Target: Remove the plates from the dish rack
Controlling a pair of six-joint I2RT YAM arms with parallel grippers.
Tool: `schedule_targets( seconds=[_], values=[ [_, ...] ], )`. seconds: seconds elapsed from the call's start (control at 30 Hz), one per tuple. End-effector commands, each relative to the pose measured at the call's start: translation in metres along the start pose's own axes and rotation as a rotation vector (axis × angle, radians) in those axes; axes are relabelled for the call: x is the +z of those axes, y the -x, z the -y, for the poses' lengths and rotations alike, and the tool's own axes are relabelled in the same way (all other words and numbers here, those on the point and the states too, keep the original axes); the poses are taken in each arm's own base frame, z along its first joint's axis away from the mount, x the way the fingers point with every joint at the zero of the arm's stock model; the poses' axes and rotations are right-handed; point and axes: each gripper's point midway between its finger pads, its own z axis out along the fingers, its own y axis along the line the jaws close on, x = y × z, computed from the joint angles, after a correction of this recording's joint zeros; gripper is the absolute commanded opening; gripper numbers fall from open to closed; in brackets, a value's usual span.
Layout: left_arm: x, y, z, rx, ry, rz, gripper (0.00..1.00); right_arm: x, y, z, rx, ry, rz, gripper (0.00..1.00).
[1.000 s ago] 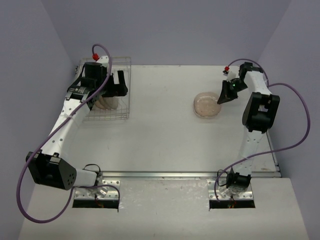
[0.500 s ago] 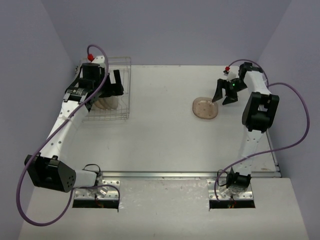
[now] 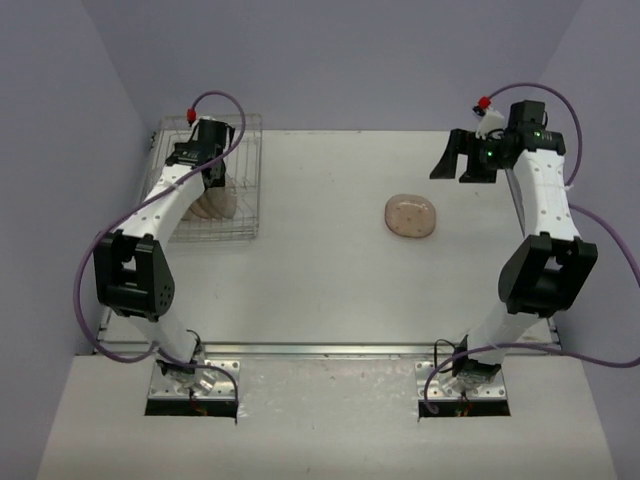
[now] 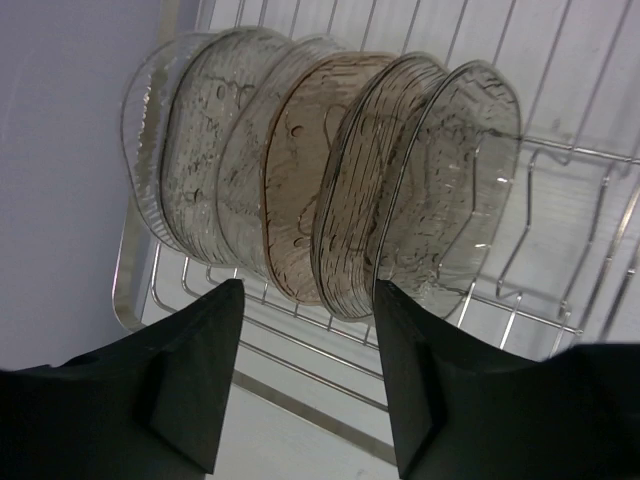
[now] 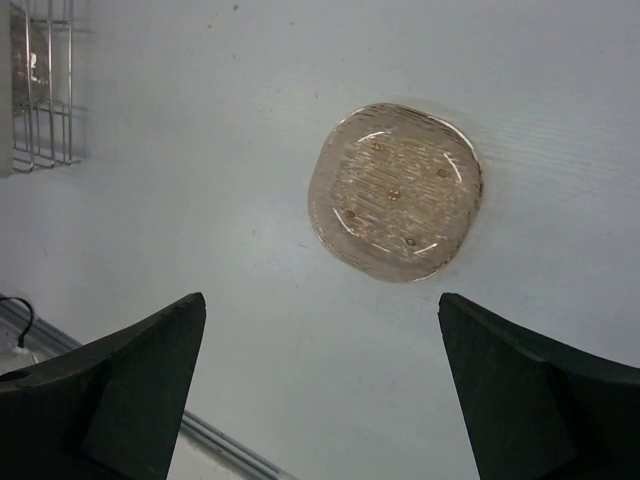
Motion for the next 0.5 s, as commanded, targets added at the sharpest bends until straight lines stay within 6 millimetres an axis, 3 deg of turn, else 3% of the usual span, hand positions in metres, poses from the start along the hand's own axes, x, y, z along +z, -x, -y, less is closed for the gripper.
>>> schedule_targets(
  seconds=[0.0, 0.17, 0.47],
  values=[
    [0.021, 0.002, -0.013, 0.015, 0.133, 0.002, 0.5, 0.008, -0.028, -0.017, 0.014, 0.04, 0.001, 0.99],
    [0.043, 0.006, 0.001, 0.045, 0.137, -0.005, 0.39, 0.01, -0.064, -0.027, 0.017, 0.08, -0.037, 0.99],
    [0.055, 0.013, 0.007, 0.115, 0.184, 0.001, 0.27, 0.016, -0.075, -0.027, 0.032, 0.098, -0.052, 0.99]
  ],
)
